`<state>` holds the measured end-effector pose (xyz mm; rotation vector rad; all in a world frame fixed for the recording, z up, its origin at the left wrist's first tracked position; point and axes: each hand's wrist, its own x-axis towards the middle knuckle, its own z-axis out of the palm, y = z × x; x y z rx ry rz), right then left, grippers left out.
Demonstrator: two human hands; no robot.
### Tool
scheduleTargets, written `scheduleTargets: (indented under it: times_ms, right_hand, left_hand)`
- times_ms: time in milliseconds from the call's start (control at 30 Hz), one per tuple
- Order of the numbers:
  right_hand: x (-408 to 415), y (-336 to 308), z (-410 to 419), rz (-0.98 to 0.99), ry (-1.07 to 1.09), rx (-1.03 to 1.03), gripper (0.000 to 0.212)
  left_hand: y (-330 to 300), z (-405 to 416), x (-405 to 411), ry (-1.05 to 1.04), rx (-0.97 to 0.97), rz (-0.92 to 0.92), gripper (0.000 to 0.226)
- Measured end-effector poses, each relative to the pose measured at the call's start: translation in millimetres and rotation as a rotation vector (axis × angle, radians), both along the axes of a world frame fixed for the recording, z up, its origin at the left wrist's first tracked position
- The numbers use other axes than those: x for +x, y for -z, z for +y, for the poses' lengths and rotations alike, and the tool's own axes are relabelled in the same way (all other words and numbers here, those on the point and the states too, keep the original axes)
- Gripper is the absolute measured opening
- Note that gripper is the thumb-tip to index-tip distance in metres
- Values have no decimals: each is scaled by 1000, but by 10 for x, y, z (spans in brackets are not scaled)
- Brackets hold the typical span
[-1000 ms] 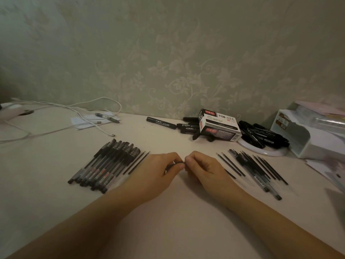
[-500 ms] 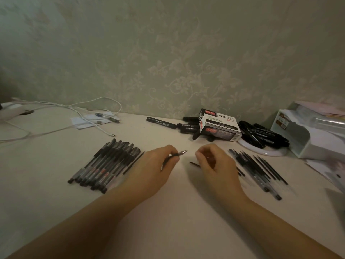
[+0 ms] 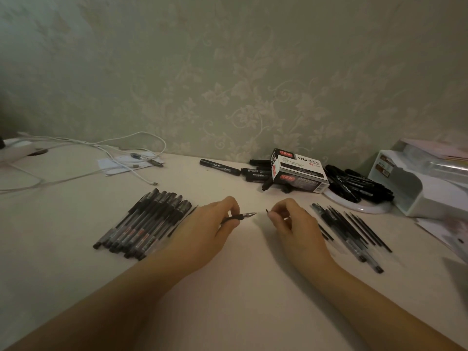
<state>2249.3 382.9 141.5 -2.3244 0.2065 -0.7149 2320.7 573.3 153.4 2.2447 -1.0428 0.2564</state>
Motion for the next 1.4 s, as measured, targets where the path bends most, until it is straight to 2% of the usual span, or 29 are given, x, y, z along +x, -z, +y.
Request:
scheduleTargets:
  times_ms: [100, 333, 600, 700, 767, 967, 1133, 1267, 1400]
  right_hand:
    - [-20, -22, 12, -35, -72, 183, 7]
    - [-1, -23, -95, -61, -205, 393, 19]
    - [-19, -19, -46, -32, -371, 380, 24]
    - [-22, -24, -48, -19, -411, 445, 27]
    - [-11, -23, -45, -14, -428, 494, 21]
    - [-10, -26, -24, 48, -463, 374, 8]
    - [-33, -40, 2, 91, -431, 265, 31]
    - [-38, -40, 56, 106, -350, 99, 37]
    - [-21, -58, 87, 138, -313, 76, 37]
  left_hand:
    - [-10, 4, 0, 3, -6, -3, 4]
    - [-13, 12, -7, 14, -19, -7, 7]
    - [-35, -18, -72, 94, -10, -9, 7]
    - [-37, -25, -85, 89, -18, 20, 8]
    - [-37, -28, -85, 79, -26, 36, 10]
    - [-75, -29, -70, 98, 28, -35, 19]
    - [-74, -9, -72, 84, 59, -51, 19]
    - [-78, -6, -86, 27, 128, -126, 20]
    - [-64, -31, -117, 7, 149, -109, 21]
